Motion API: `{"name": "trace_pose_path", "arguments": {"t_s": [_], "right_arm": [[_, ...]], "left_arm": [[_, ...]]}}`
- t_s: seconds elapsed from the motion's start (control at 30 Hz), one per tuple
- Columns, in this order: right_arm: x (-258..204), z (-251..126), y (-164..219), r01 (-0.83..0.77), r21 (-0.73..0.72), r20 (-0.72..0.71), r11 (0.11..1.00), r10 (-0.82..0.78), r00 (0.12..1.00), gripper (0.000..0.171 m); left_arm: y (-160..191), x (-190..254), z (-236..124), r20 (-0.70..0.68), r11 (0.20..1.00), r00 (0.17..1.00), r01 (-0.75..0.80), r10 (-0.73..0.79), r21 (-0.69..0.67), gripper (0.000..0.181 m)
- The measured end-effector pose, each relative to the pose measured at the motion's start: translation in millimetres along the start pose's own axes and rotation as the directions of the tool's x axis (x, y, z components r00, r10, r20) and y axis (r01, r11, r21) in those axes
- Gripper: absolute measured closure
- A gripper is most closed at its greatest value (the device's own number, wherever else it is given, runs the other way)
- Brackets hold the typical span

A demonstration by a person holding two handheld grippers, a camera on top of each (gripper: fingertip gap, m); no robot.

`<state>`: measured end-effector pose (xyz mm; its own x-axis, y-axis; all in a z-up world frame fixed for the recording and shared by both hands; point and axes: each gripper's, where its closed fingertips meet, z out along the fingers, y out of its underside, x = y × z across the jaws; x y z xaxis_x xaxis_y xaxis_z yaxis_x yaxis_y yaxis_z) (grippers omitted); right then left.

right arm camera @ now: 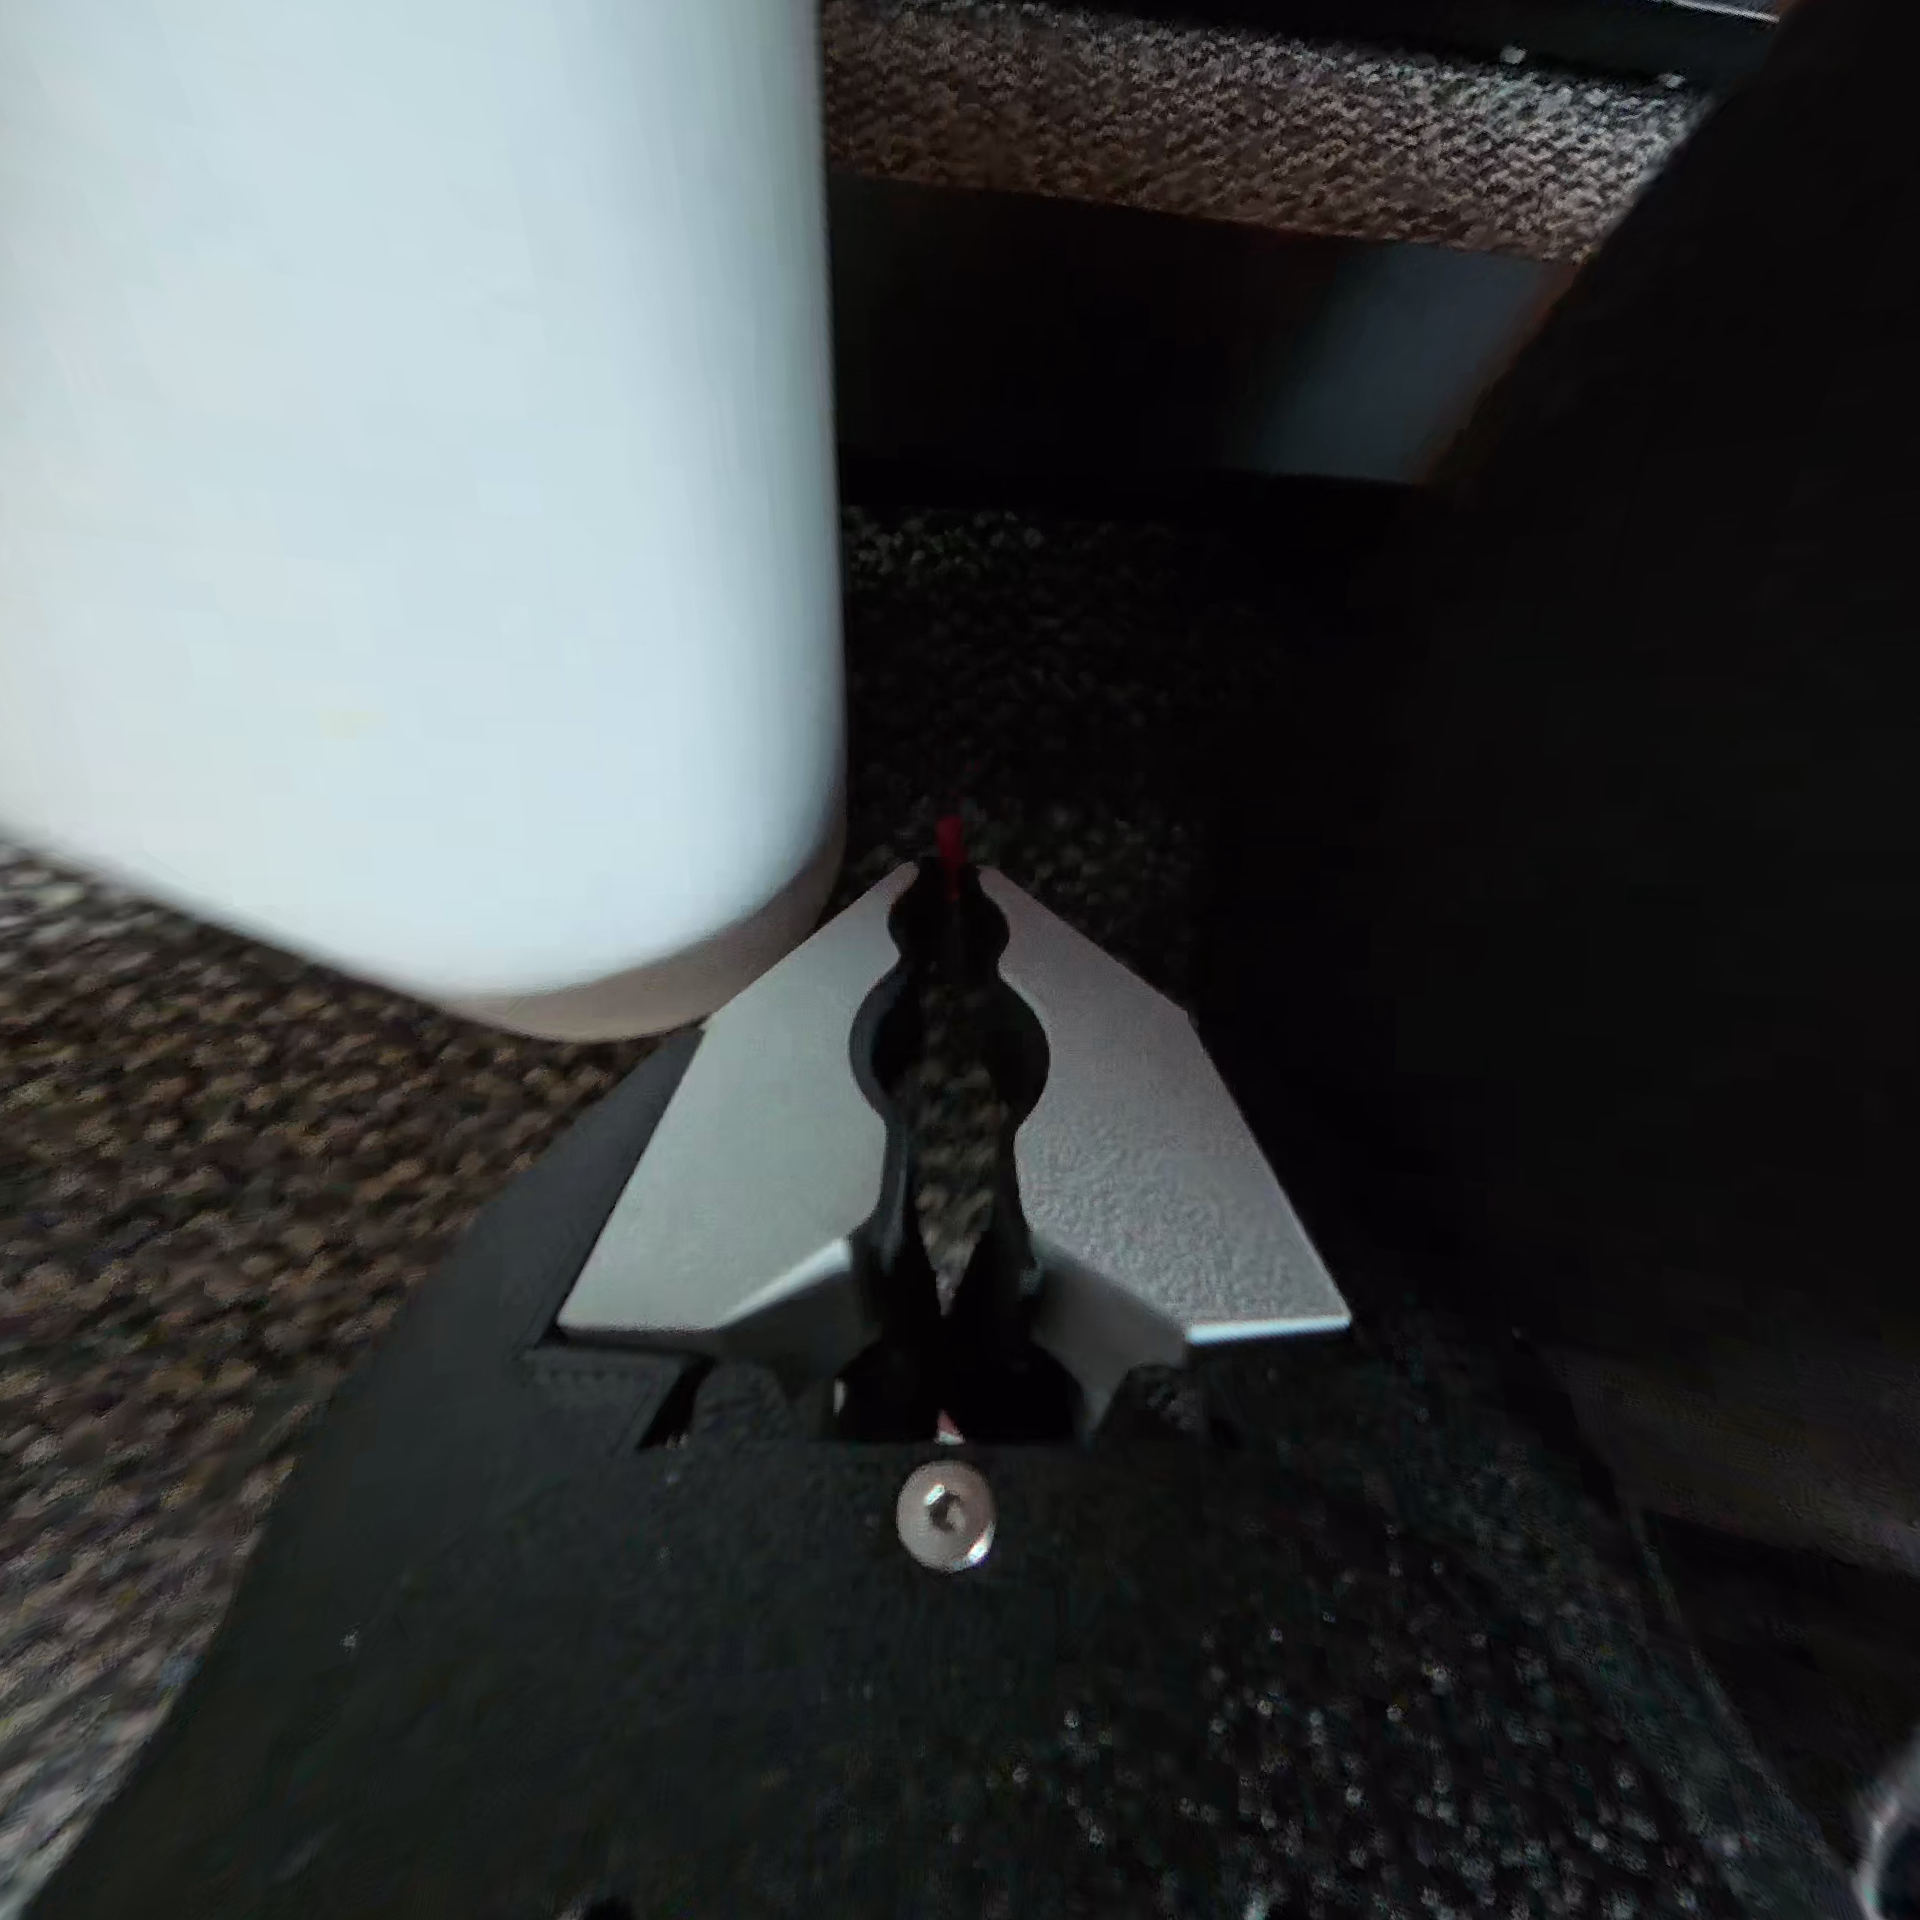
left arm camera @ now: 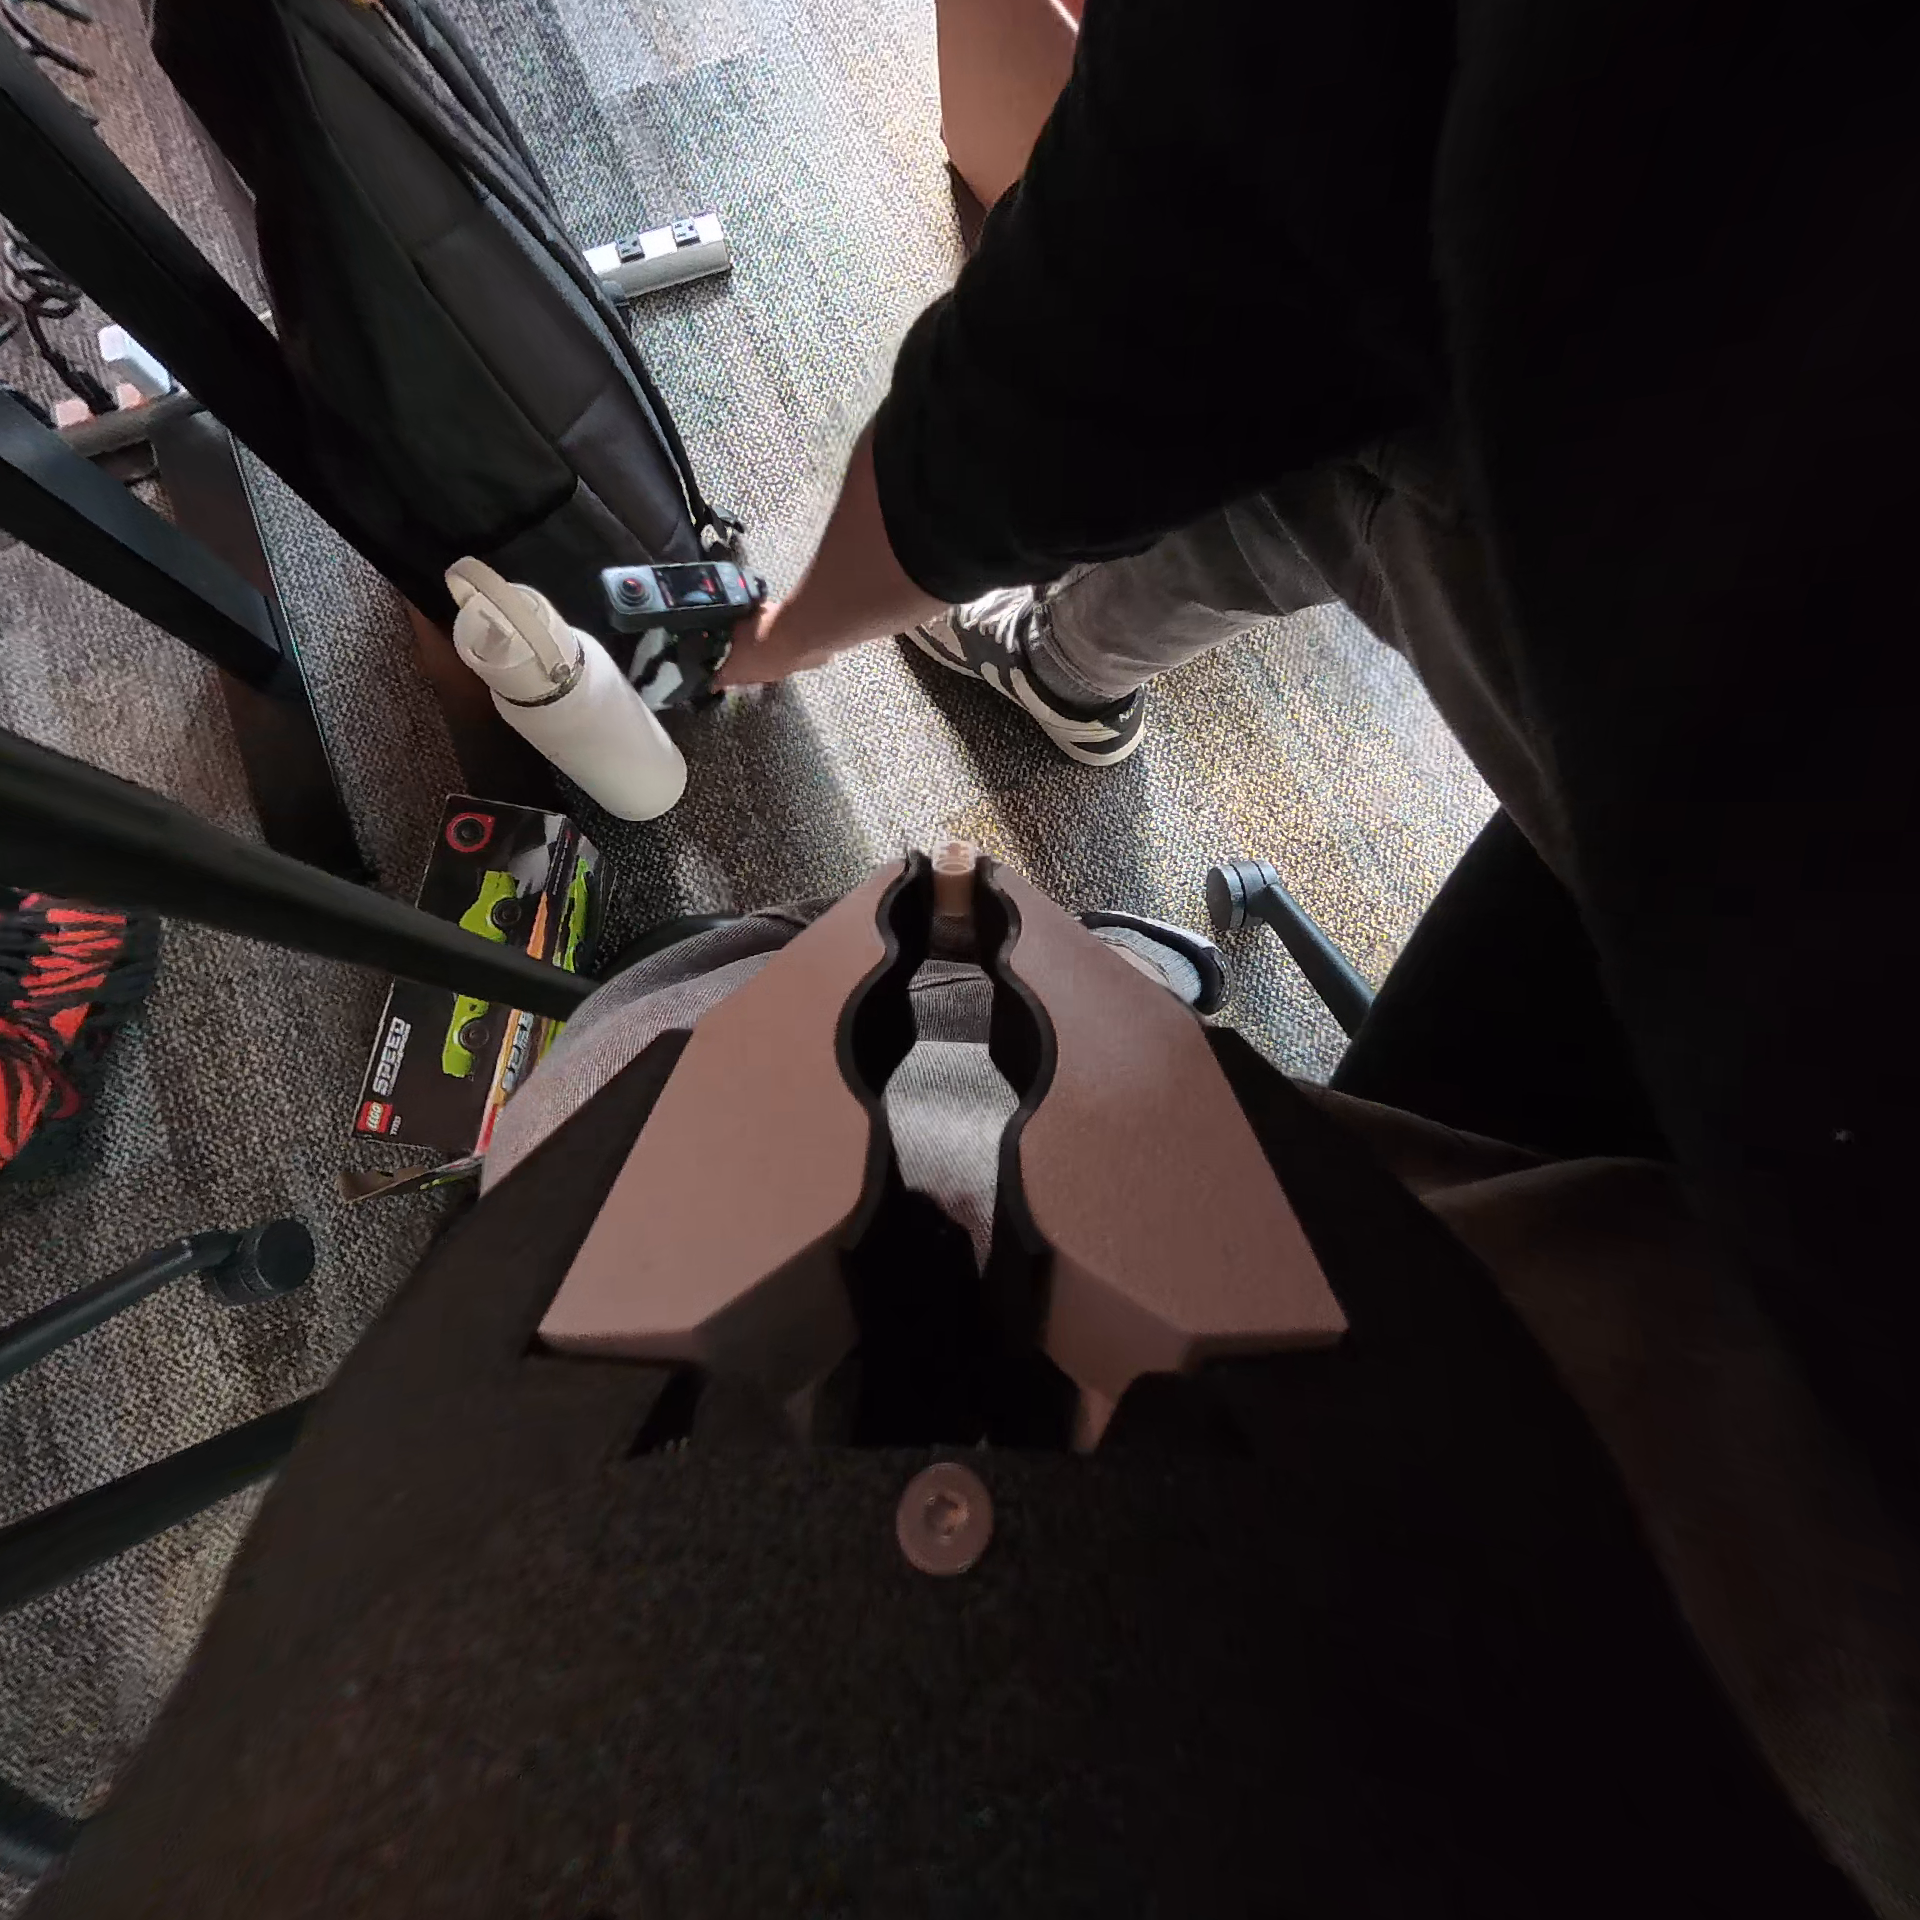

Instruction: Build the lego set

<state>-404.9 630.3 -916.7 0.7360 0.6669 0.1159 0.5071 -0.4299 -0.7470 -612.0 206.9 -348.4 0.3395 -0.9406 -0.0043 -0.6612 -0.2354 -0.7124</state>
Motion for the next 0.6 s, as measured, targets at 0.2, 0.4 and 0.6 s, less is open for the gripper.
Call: {"name": "trace_pose_path", "arguments": {"t_s": [0.2,0.4,0.6], "right_arm": [[-23.1,-92.4,-0.5,-0.133,0.056,-0.016,0.989,0.135,0.991,0.168],[-89.3,-246.2,-40.3,-0.097,0.006,0.105,0.995,0.096,0.990,0.169],[-204.4,-476.3,-131.9,0.162,0.028,0.342,0.986,-0.162,0.926,0.168]], "left_arm": [[-21.5,6.6,-3.4,0.027,0.992,0.992,-0.127,0.127,-0.001,0.176],[-89.6,25.7,-2.5,0.068,0.946,0.947,-0.318,0.313,0.065,0.175],[-195.4,70.4,35.2,0.065,0.823,0.851,-0.521,0.521,0.225,0.175]]}}
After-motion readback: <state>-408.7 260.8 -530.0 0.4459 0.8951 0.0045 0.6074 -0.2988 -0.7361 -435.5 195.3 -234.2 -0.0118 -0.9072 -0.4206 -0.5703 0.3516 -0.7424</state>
